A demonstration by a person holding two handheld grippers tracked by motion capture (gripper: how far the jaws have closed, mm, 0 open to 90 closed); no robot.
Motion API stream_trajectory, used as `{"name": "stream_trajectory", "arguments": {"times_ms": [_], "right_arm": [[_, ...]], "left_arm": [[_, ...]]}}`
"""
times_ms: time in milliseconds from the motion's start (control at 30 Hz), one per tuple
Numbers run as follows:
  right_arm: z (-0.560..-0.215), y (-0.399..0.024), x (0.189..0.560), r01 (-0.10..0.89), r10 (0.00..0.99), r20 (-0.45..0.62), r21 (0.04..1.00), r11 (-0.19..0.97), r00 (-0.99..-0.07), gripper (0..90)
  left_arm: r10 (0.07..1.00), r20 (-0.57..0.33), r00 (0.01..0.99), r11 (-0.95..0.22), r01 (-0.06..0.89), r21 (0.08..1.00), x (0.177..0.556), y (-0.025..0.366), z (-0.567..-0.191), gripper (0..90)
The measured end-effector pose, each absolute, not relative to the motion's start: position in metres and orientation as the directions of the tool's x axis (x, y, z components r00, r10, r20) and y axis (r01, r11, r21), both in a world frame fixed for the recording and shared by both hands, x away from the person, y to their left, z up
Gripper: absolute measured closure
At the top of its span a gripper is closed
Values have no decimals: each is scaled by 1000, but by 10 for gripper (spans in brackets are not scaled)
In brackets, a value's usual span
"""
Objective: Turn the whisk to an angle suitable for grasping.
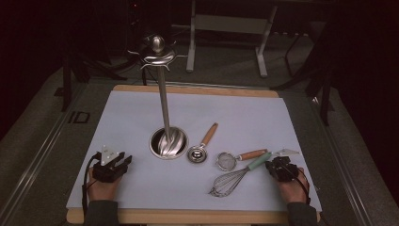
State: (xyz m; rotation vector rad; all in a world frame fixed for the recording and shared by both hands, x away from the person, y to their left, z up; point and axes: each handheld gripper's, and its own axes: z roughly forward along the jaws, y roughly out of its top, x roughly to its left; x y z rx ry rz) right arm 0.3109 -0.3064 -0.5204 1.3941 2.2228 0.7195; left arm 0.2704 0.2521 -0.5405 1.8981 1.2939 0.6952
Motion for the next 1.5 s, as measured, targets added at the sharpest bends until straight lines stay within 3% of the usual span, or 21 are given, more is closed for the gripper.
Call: {"name": "stream_trajectory", "arguments": {"times_ms": [733, 1500], "right_arm": [[-518, -274, 368, 706, 899, -89, 588, 395, -429, 899], [-514, -212, 393, 677, 852, -118, 556, 483, -511, 894]], "left_arm": [[935, 41, 353, -240, 542, 805, 270, 251, -540, 648], [934, 35, 355, -235, 540, 808, 270, 252, -540, 650]]}}
